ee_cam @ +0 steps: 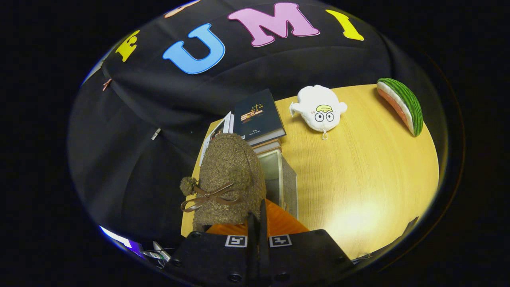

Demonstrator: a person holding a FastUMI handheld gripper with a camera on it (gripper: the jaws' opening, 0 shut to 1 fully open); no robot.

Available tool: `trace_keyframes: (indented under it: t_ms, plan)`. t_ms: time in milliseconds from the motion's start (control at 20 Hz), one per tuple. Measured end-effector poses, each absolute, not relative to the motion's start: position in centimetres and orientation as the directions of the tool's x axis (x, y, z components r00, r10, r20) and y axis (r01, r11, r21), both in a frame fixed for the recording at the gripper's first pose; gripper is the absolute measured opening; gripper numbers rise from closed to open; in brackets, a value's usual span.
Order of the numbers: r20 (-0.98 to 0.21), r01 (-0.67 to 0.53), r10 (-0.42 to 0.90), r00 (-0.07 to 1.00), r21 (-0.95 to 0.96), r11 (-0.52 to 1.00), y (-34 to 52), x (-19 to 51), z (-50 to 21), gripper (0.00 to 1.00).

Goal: Open the storage box then place both shoes into the box .Put the left shoe in first, then the right shoe, with the right side of both shoes facing outward in a uniform manner.

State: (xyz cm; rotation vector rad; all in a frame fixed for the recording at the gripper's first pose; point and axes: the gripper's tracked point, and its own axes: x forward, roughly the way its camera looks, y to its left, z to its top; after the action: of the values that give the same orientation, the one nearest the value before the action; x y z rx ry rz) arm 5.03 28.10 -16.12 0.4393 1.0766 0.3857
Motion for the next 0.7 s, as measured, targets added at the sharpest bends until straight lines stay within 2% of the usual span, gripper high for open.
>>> trace_keyframes:
  t_ms: [300, 400, 500, 650, 700]
  plan:
    - [-0.794, -0.068, 0.468, 0.389, 0.482, 0.874, 29.5, 4.0, -18.7, 0.06]
    - [-0.787, -0.075, 0.498, 0.364, 0.508, 0.858, 30.7, 3.0, -18.3, 0.18]
    - [-0.747, -0.119, 0.547, 0.376, 0.547, 0.829, 31.7, 3.1, -16.3, 0.52]
    - [-0.718, -0.166, 0.544, 0.434, 0.529, 0.832, 31.6, 3.7, -14.4, 0.98]
    - [-0.697, -0.181, 0.554, 0.456, 0.537, 0.824, 31.5, 4.1, -13.2, 0.99]
